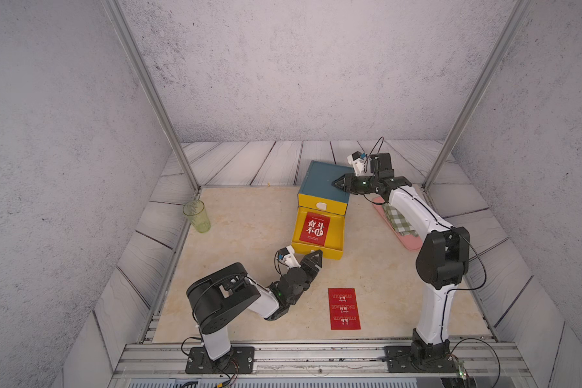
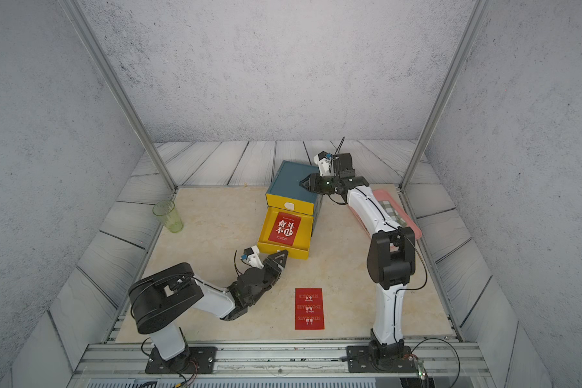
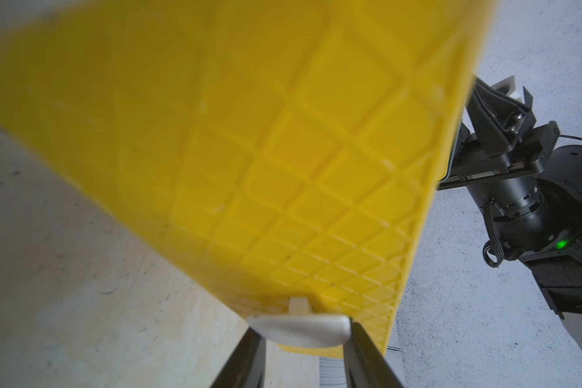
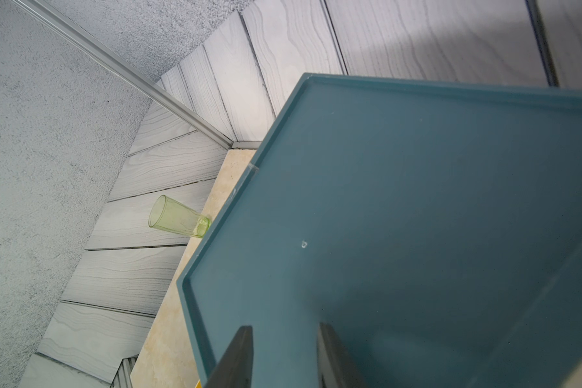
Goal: Take the postcards out of the drawer
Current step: Open the drawer in the storage box.
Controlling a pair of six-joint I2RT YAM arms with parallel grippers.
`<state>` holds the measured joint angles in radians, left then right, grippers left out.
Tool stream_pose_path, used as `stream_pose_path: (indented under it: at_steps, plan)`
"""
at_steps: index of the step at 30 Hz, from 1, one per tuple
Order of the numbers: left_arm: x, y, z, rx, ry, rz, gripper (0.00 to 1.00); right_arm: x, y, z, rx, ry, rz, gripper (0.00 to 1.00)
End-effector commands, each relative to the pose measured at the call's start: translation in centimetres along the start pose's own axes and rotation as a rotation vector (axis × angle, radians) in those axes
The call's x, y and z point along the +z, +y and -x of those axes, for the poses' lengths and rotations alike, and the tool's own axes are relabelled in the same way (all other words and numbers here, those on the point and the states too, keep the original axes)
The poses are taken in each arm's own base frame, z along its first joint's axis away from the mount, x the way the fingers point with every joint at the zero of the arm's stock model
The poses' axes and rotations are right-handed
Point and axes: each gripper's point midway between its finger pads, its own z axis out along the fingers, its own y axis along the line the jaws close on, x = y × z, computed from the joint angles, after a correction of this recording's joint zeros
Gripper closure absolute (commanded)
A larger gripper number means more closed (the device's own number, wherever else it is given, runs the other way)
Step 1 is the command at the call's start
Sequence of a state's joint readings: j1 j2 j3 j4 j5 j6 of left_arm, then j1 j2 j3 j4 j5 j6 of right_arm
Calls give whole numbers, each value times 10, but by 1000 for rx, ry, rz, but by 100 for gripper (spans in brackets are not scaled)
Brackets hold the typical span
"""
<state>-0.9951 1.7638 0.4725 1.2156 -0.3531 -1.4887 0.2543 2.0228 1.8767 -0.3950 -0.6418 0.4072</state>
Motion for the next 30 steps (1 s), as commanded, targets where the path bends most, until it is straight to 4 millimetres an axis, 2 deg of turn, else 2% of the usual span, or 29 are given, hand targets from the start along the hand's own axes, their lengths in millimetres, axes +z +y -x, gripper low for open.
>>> stream_pose_path:
  at_steps: [1,7,11,30]
  plan:
    - [-2,6,-2,15,-5,7,58,11,-40,-62,136,181,-122,64]
    - [-3,16,-2,11,-7,30,51,12,-41,-63,135,184,-122,64]
    - [-4,22,3,14,-32,41,50,12,-41,-63,135,184,-123,64]
    - [-4,21,23,53,-63,43,44,11,-42,-67,135,192,-127,64]
